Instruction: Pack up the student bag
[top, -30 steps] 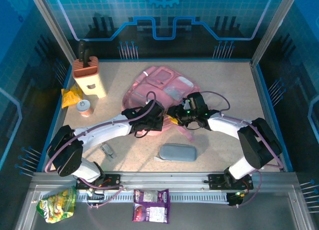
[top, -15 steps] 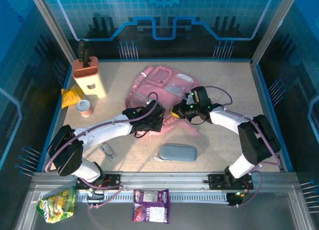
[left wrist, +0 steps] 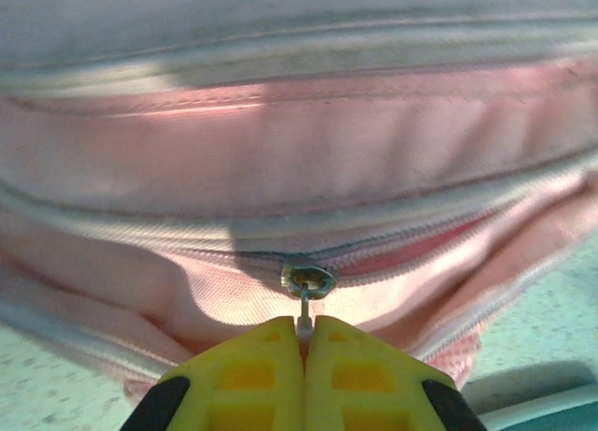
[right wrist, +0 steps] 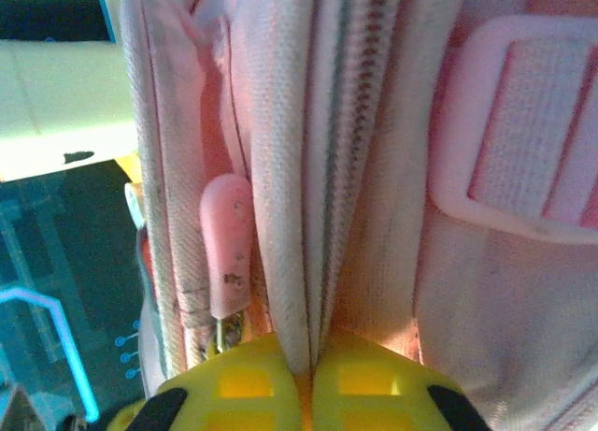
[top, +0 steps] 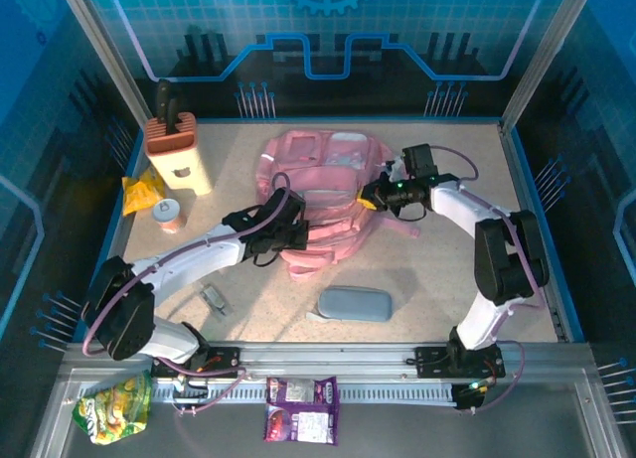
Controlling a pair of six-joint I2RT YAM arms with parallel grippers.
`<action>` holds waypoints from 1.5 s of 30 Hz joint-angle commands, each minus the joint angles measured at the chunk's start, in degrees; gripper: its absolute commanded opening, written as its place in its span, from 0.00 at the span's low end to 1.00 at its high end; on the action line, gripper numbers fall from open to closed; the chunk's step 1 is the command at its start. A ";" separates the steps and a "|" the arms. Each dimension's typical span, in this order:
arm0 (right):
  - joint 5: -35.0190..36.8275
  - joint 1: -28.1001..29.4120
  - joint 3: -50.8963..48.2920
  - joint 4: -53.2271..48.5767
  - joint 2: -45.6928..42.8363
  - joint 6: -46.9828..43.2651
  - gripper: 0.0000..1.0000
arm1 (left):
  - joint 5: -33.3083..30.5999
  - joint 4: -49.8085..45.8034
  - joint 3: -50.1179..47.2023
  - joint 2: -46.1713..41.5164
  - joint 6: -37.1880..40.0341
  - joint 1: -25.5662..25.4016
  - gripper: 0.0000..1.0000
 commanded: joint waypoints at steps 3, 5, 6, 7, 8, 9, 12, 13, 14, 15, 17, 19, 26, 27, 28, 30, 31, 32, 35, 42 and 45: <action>3.52 -2.80 7.24 1.75 3.64 -2.20 0.31 | 1.60 -0.74 7.42 7.61 -4.38 -6.04 0.00; 4.51 -3.04 5.66 0.78 1.53 -3.05 0.42 | 1.00 -0.09 10.39 11.05 -5.29 -6.84 0.00; 4.62 -3.40 4.27 0.62 -0.05 -3.32 0.48 | 1.14 0.18 11.70 12.58 -5.62 -7.00 0.00; 4.51 -4.01 2.32 0.66 -1.86 -3.36 0.53 | 1.15 0.24 12.88 13.83 -5.92 -7.18 0.00; 4.11 -4.51 0.62 0.80 -3.43 -3.08 0.56 | 1.15 0.28 13.69 14.66 -6.07 -7.27 0.00; 3.51 -5.16 -1.83 1.52 -5.27 -2.36 0.59 | 1.11 0.56 14.31 15.32 -6.24 -7.35 0.00; 0.45 -4.94 -8.85 5.35 -9.81 0.53 0.61 | 1.92 2.53 15.07 16.02 -6.75 -7.53 0.00; 0.01 -4.35 -10.70 6.10 -10.71 1.73 0.61 | 2.35 3.16 15.22 16.17 -6.95 -7.63 0.00; -0.20 -3.69 -12.36 7.20 -11.40 2.87 0.60 | 2.51 3.66 15.41 16.28 -7.04 -7.77 0.00; -0.47 -2.83 -14.39 9.44 -12.13 4.92 0.57 | 2.56 3.99 15.66 16.43 -7.05 -7.89 0.00; -1.07 -1.11 -16.83 14.73 -12.57 9.62 0.56 | 2.35 3.94 16.30 16.79 -7.04 -8.11 0.00; -0.96 0.94 -18.60 17.16 -12.08 11.96 0.55 | 2.71 3.56 16.85 16.99 -7.05 -8.21 0.00; 4.25 5.77 -20.62 20.44 -10.72 18.89 0.47 | 3.02 2.88 17.24 16.46 -6.78 -8.92 0.00; 5.58 6.66 -20.98 20.25 -10.81 19.89 0.45 | 3.22 2.89 17.44 16.47 -6.82 -9.01 0.00; 6.62 7.75 -21.09 20.39 -10.82 20.60 0.44 | 3.18 3.03 17.45 16.39 -6.80 -9.18 0.00; 8.37 9.25 -21.00 19.79 -10.97 21.85 0.42 | 2.88 3.11 17.51 16.47 -6.80 -9.34 0.00; 9.30 9.57 -21.05 19.46 -11.28 22.05 0.41 | 2.61 2.99 17.53 16.47 -6.89 -9.27 0.00; 10.35 9.82 -21.05 18.54 -11.67 21.98 0.41 | 2.27 2.78 17.53 16.38 -7.01 -9.34 0.00; 13.10 10.28 -21.88 17.29 -13.07 22.59 0.37 | 2.19 3.49 16.58 15.69 -7.39 -9.31 0.00; 12.28 9.81 -21.31 18.70 -10.30 21.49 0.20 | 3.30 4.23 16.44 15.24 -7.56 -9.46 0.00; 11.47 9.20 -20.55 19.61 -9.78 20.41 0.10 | 3.84 3.42 16.21 15.10 -6.54 -9.55 0.00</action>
